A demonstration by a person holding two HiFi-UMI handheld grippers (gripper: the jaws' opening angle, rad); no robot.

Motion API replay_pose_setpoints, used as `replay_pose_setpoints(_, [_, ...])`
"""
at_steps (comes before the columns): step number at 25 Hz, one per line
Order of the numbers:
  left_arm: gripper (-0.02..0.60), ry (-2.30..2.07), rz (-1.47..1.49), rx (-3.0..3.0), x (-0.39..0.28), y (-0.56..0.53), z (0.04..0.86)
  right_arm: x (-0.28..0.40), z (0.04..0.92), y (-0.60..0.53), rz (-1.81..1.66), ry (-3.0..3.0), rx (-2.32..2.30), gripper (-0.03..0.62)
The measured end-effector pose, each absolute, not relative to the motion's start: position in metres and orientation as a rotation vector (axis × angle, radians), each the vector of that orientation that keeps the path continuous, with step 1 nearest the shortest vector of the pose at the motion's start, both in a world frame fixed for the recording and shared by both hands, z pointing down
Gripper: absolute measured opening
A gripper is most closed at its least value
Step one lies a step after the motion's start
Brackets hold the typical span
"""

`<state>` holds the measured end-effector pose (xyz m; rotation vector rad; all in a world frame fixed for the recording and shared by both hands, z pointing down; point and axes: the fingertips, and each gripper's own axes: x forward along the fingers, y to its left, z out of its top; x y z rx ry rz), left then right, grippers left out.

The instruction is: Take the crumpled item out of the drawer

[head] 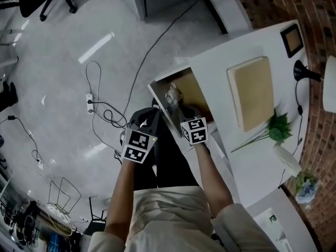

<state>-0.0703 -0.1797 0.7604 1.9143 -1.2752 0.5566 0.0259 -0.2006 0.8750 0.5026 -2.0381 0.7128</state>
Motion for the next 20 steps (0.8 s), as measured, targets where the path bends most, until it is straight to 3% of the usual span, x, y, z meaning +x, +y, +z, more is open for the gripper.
replay_pose_setpoints(6, [0.014, -1.235, 0.561, 1.906, -0.062, -0.183, 0.790, 0.025, 0.899, -0.209, 0.805, -2.039, 0.479, 0.033])
replay_pose_setpoints(10, [0.014, -1.231, 0.559, 1.884, -0.059, -0.185, 0.807, 0.016, 0.913, -0.214, 0.854, -2.047, 0.456, 0.106])
replay_pose_setpoints(20, [0.014, -1.239, 0.504, 1.849, -0.056, -0.189, 0.817, 0.006, 0.929, -0.207, 0.915, -1.994, 0.396, 0.169])
